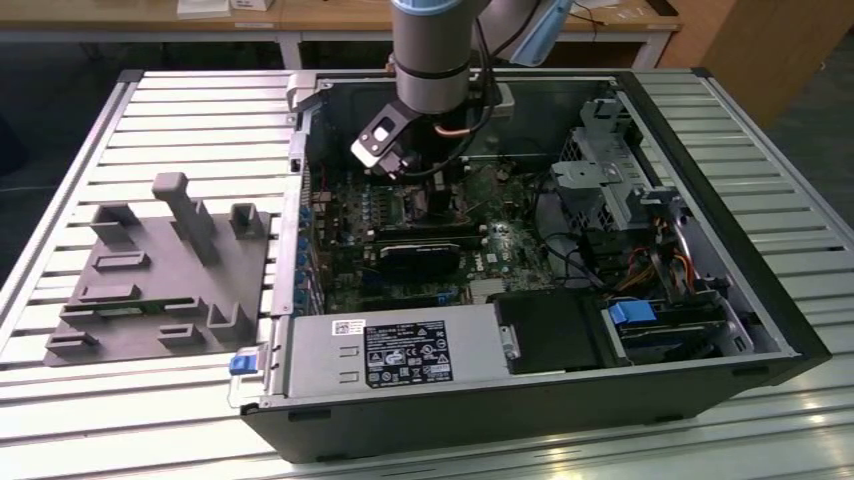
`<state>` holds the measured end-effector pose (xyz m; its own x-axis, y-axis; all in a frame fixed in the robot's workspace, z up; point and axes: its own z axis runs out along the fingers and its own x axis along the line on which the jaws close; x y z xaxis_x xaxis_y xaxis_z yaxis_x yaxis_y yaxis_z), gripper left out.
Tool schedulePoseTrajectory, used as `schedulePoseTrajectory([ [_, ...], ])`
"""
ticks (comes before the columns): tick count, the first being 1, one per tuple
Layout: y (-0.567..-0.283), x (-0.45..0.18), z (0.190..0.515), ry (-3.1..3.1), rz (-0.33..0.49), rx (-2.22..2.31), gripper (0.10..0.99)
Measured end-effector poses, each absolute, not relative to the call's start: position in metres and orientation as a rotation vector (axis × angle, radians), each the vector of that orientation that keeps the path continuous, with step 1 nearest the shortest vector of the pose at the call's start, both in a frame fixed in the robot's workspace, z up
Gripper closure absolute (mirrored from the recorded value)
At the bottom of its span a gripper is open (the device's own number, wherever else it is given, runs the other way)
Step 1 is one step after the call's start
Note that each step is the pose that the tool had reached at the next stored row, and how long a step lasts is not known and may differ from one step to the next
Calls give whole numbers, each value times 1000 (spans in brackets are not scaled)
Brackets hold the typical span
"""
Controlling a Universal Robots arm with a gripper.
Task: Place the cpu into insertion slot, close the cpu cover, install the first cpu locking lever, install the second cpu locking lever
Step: 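Place the cpu into insertion slot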
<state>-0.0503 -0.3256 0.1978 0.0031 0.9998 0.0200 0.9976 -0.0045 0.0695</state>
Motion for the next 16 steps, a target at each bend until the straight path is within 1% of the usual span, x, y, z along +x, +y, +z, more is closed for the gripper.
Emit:
schedulePoseTrajectory([
  [16,-325,-52,193,2194,106,2203,545],
])
